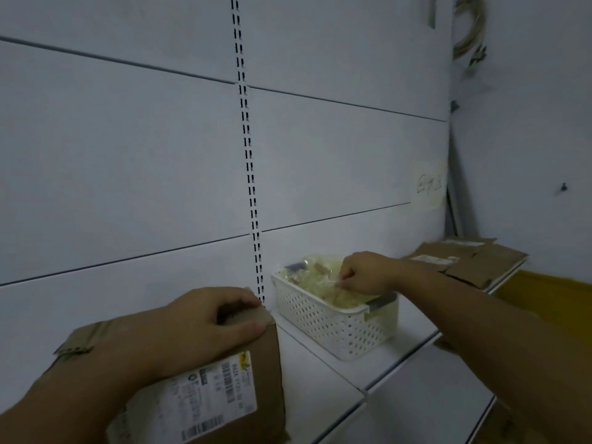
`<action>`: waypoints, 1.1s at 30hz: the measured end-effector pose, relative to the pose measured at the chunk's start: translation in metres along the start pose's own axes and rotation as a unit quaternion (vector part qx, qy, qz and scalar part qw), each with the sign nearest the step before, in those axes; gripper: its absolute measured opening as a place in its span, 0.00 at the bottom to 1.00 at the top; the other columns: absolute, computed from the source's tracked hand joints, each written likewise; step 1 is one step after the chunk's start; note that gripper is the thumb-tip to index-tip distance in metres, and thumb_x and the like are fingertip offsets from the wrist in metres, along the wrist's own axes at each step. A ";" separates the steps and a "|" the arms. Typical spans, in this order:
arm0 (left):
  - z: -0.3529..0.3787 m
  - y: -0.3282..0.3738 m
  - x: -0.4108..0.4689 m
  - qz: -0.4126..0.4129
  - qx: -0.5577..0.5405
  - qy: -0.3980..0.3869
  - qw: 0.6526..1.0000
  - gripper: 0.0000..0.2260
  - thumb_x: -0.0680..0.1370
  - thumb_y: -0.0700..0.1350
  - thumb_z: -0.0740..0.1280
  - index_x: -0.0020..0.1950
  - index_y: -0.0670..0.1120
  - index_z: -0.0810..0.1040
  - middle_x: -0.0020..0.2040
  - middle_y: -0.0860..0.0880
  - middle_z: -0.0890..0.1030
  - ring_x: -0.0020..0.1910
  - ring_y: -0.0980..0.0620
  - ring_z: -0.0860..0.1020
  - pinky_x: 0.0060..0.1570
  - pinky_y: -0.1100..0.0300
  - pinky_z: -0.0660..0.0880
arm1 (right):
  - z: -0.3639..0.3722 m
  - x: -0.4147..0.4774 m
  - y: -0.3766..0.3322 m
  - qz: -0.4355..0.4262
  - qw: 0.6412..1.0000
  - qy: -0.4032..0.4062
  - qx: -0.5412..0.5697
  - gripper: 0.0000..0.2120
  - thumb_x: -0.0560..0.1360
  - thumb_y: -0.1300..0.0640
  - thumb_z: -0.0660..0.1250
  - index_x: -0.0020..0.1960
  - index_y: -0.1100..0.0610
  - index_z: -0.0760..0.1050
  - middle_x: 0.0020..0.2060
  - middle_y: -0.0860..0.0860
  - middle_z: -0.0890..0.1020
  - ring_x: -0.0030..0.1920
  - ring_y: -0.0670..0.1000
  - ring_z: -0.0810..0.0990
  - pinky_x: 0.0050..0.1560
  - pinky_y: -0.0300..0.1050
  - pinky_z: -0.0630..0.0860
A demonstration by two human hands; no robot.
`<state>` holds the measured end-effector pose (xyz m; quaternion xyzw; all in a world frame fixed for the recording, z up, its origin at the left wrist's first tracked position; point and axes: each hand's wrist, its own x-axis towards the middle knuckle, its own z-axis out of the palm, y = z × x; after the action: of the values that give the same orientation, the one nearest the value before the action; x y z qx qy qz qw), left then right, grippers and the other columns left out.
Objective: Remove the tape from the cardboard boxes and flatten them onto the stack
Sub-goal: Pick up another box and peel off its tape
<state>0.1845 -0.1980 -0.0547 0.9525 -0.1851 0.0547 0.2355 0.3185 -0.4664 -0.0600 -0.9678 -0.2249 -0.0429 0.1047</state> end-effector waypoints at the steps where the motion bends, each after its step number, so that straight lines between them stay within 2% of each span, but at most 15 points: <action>1: 0.001 0.002 0.000 0.005 0.000 0.001 1.000 0.28 0.56 0.81 0.53 0.48 0.70 0.72 0.58 0.66 0.75 0.58 0.65 0.74 0.56 0.70 0.68 | -0.005 -0.003 -0.001 0.017 0.999 -0.022 0.017 0.13 0.78 0.54 0.61 0.40 0.54 0.80 0.34 0.43 0.74 0.35 0.42 0.72 0.36 0.35 0.66; 2: 0.001 0.003 -0.001 0.009 -0.002 0.010 1.000 0.21 0.63 0.76 0.56 0.49 0.68 0.73 0.59 0.64 0.76 0.57 0.64 0.74 0.56 0.68 0.69 | -0.009 -0.005 -0.001 0.033 0.998 -0.041 0.039 0.12 0.78 0.55 0.60 0.41 0.56 0.79 0.37 0.47 0.76 0.38 0.45 0.74 0.39 0.37 0.69; 4: 0.002 0.005 -0.002 0.015 -0.004 0.032 0.999 0.08 0.75 0.62 0.59 0.52 0.64 0.74 0.59 0.59 0.78 0.57 0.61 0.75 0.58 0.64 0.70 | -0.013 -0.012 -0.005 0.053 0.995 -0.049 0.067 0.10 0.78 0.57 0.60 0.52 0.61 0.77 0.46 0.52 0.78 0.46 0.51 0.76 0.48 0.44 0.72; 6: 0.002 0.007 -0.004 0.021 0.009 0.045 0.999 0.04 0.78 0.55 0.60 0.50 0.64 0.73 0.59 0.58 0.78 0.57 0.61 0.75 0.59 0.63 0.70 | -0.012 -0.017 -0.007 0.045 0.996 -0.025 0.069 0.08 0.78 0.58 0.60 0.55 0.59 0.73 0.47 0.51 0.76 0.46 0.50 0.74 0.47 0.41 0.70; 8: 0.004 0.008 -0.007 0.017 0.019 0.040 0.999 0.03 0.78 0.54 0.61 0.48 0.64 0.72 0.58 0.58 0.78 0.56 0.60 0.75 0.59 0.63 0.70 | -0.011 -0.025 -0.012 0.039 0.998 -0.012 0.041 0.05 0.79 0.59 0.59 0.50 0.59 0.72 0.46 0.53 0.75 0.45 0.51 0.72 0.41 0.35 0.67; 10: 0.005 0.009 -0.008 0.018 0.029 0.043 0.999 0.04 0.78 0.54 0.61 0.50 0.62 0.74 0.57 0.58 0.79 0.55 0.61 0.76 0.60 0.59 0.72 | -0.009 -0.029 -0.011 0.060 0.998 -0.013 0.025 0.08 0.78 0.57 0.62 0.53 0.60 0.74 0.52 0.55 0.74 0.51 0.53 0.72 0.47 0.31 0.68; 12: 0.005 0.011 -0.010 0.023 0.037 0.051 0.998 0.05 0.78 0.54 0.61 0.52 0.61 0.75 0.56 0.58 0.79 0.53 0.61 0.76 0.59 0.58 0.74 | -0.005 -0.034 -0.010 0.067 0.998 -0.003 -0.012 0.14 0.75 0.53 0.66 0.58 0.58 0.77 0.54 0.52 0.73 0.54 0.52 0.74 0.54 0.39 0.74; 14: 0.005 0.012 -0.012 0.023 0.040 0.054 0.997 0.07 0.79 0.53 0.61 0.54 0.60 0.76 0.54 0.58 0.79 0.52 0.61 0.76 0.58 0.58 0.74 | -0.001 -0.036 -0.009 0.074 0.992 0.092 -0.045 0.14 0.73 0.50 0.68 0.57 0.55 0.77 0.50 0.49 0.70 0.53 0.51 0.73 0.53 0.43 0.73; 16: 0.006 0.013 -0.012 0.024 0.042 0.055 0.997 0.09 0.79 0.53 0.61 0.55 0.57 0.77 0.54 0.57 0.80 0.51 0.60 0.76 0.58 0.56 0.74 | 0.004 -0.036 -0.010 0.047 0.974 0.200 -0.093 0.09 0.73 0.54 0.68 0.52 0.53 0.76 0.47 0.48 0.71 0.50 0.50 0.73 0.47 0.41 0.69; 19: 0.005 0.015 -0.012 0.017 0.041 0.056 0.997 0.10 0.79 0.52 0.61 0.57 0.55 0.78 0.54 0.57 0.80 0.52 0.59 0.77 0.58 0.57 0.74 | 0.010 -0.041 -0.016 0.007 0.965 0.241 -0.107 0.06 0.73 0.62 0.65 0.46 0.55 0.79 0.44 0.50 0.79 0.46 0.52 0.77 0.42 0.39 0.66; 22: 0.005 0.012 -0.009 0.010 0.039 0.051 0.998 0.10 0.78 0.52 0.61 0.56 0.55 0.78 0.53 0.57 0.81 0.52 0.59 0.77 0.58 0.57 0.74 | 0.023 -0.042 -0.020 0.005 0.965 0.228 -0.126 0.09 0.73 0.61 0.65 0.47 0.55 0.83 0.46 0.50 0.84 0.47 0.52 0.80 0.41 0.37 0.66; 27: 0.004 0.005 -0.002 0.008 0.045 0.045 0.998 0.09 0.79 0.52 0.61 0.55 0.56 0.79 0.52 0.58 0.81 0.50 0.60 0.77 0.57 0.57 0.74 | 0.022 -0.045 -0.013 -0.004 0.983 0.159 -0.088 0.10 0.74 0.63 0.63 0.47 0.57 0.84 0.45 0.52 0.84 0.45 0.52 0.80 0.41 0.37 0.66; 29: 0.004 0.004 -0.001 0.007 0.040 0.043 0.998 0.09 0.79 0.52 0.61 0.55 0.56 0.79 0.51 0.57 0.81 0.50 0.60 0.77 0.57 0.56 0.74 | 0.020 -0.046 -0.012 0.007 0.993 0.109 -0.048 0.13 0.74 0.65 0.61 0.50 0.58 0.83 0.50 0.52 0.84 0.48 0.49 0.79 0.46 0.34 0.66; 31: 0.004 0.001 0.000 0.005 0.032 0.040 0.999 0.09 0.78 0.52 0.61 0.54 0.56 0.79 0.51 0.57 0.81 0.50 0.59 0.77 0.57 0.55 0.74 | 0.022 -0.047 -0.015 0.026 0.998 0.049 -0.009 0.17 0.74 0.67 0.58 0.56 0.59 0.81 0.57 0.53 0.82 0.56 0.50 0.77 0.53 0.34 0.66; 33: 0.003 0.000 0.001 0.001 0.013 0.035 0.999 0.08 0.78 0.52 0.62 0.53 0.56 0.79 0.51 0.57 0.81 0.50 0.59 0.77 0.57 0.56 0.74 | 0.021 -0.050 -0.018 0.039 0.998 0.054 0.019 0.17 0.75 0.67 0.58 0.60 0.60 0.78 0.60 0.54 0.79 0.60 0.52 0.75 0.57 0.37 0.67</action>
<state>0.1856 -0.2000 -0.0568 0.9529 -0.1768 0.0904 0.2292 0.2668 -0.4667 -0.0838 -0.9699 -0.1817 -0.0864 0.1368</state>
